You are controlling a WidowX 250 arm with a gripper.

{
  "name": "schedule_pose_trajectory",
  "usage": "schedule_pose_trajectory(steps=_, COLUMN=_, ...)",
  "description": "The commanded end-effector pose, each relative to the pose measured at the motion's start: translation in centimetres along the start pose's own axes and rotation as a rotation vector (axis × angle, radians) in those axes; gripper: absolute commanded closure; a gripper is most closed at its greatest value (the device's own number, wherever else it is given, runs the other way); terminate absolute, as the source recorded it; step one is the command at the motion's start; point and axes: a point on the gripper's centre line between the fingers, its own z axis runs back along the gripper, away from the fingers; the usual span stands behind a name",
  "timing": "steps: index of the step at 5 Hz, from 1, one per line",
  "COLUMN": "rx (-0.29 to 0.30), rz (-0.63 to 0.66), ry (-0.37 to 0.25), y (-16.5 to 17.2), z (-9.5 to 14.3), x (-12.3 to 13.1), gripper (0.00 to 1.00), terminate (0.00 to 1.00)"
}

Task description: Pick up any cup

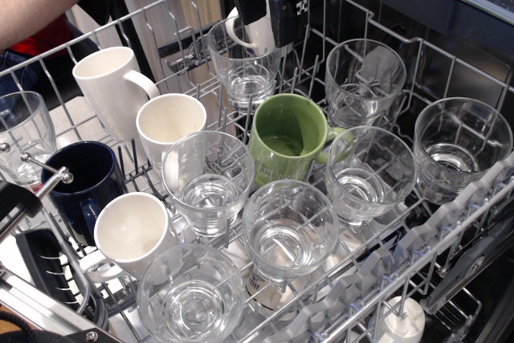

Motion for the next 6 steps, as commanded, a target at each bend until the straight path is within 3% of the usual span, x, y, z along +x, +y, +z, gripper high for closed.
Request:
schedule_pose_trajectory(steps=1, rx=0.000, rz=0.000, ry=0.000, y=0.0, z=0.0, x=0.0, gripper=0.00, terminate=0.00)
schedule_pose_trajectory(steps=3, rx=0.114, rz=-0.012, ry=-0.035, y=1.2, z=-4.0, x=0.5, gripper=0.00, terminate=0.00)
schedule_pose_trajectory(steps=6, rx=0.168, rz=0.034, ry=-0.048, y=1.9, z=-8.9, x=1.4, gripper=0.00, terminate=0.00)
